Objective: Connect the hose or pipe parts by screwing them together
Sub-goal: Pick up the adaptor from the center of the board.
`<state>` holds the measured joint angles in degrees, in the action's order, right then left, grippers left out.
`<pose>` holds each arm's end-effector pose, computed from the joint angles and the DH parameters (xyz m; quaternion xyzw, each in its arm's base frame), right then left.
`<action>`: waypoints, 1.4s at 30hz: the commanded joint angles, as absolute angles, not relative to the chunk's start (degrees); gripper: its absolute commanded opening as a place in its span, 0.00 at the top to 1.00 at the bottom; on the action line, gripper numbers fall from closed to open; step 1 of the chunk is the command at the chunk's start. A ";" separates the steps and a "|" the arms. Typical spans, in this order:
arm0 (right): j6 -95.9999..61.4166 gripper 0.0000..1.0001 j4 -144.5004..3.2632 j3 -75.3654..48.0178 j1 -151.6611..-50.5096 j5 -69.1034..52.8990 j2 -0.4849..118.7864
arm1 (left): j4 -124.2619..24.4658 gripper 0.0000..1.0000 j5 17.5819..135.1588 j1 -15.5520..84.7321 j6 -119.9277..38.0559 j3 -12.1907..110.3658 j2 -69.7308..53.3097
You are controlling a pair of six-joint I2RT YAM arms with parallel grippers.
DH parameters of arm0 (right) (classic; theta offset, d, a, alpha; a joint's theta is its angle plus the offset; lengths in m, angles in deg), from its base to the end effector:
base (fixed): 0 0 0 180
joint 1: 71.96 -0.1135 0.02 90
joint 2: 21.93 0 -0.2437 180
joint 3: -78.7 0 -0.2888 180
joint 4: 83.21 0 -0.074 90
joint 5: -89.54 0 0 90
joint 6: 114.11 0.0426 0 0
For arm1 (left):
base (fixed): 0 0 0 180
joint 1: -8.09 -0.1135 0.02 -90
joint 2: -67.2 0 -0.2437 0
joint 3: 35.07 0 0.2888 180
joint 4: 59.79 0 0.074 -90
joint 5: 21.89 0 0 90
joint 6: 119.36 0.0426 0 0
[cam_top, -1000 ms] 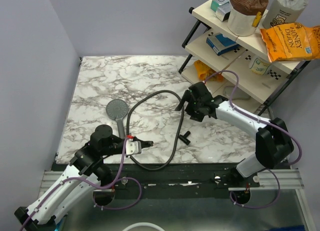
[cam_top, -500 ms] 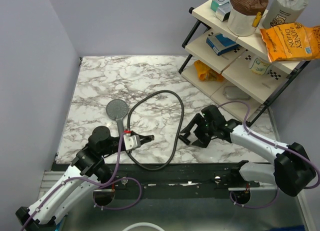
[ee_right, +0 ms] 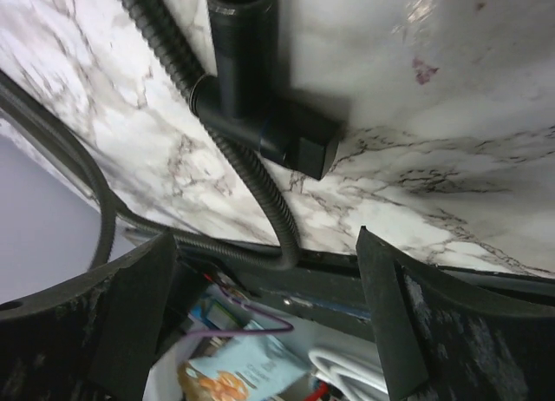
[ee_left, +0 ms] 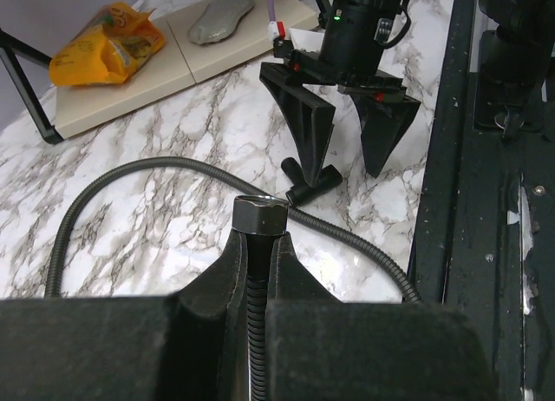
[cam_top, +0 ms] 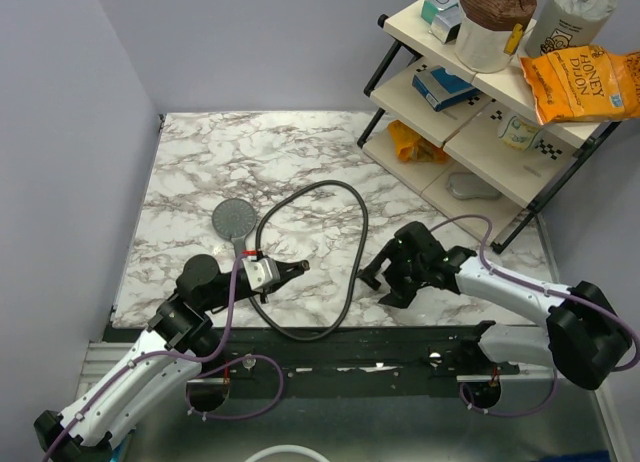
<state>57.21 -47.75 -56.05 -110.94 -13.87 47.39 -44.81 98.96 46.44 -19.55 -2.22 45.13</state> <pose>0.1929 0.1688 0.1242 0.3175 0.9047 0.2824 0.0322 0.1340 -0.1339 0.2510 0.4534 0.5708 -0.3506 0.5879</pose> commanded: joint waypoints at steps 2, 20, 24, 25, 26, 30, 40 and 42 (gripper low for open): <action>66.58 0.07 -53.71 -59.42 -111.25 -6.27 49.07 | -45.51 1.00 99.22 46.24 -19.87 -1.46 45.57; 52.02 0.08 -43.62 -46.07 -98.16 5.60 55.85 | -41.46 1.00 101.60 46.15 -19.42 -1.11 47.86; 48.76 0.07 -40.03 -41.34 -97.71 4.73 57.70 | -41.55 1.00 101.60 46.06 -19.07 -1.11 48.04; 48.23 0.07 -38.79 -41.06 -97.88 4.03 57.70 | -41.47 1.00 101.60 46.15 -18.90 -1.02 47.95; 48.23 0.08 -37.39 -41.40 -97.89 2.28 56.65 | -41.21 1.00 101.60 46.06 -18.81 -1.02 48.12; 53.40 0.21 -39.83 -49.21 -98.06 -2.55 48.94 | -41.82 1.00 101.95 46.06 -18.90 -1.72 48.12; 55.87 0.31 -42.47 -55.47 -98.94 -12.41 52.32 | -42.61 1.00 102.47 45.97 -19.42 -1.20 47.95; 56.40 0.27 -43.09 -54.07 -99.20 -13.90 54.26 | -42.70 1.00 102.56 45.97 -19.51 -1.20 48.04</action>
<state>55.00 -42.75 -55.72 -98.44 -8.93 50.91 -41.66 100.84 46.33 -19.36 -2.20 47.45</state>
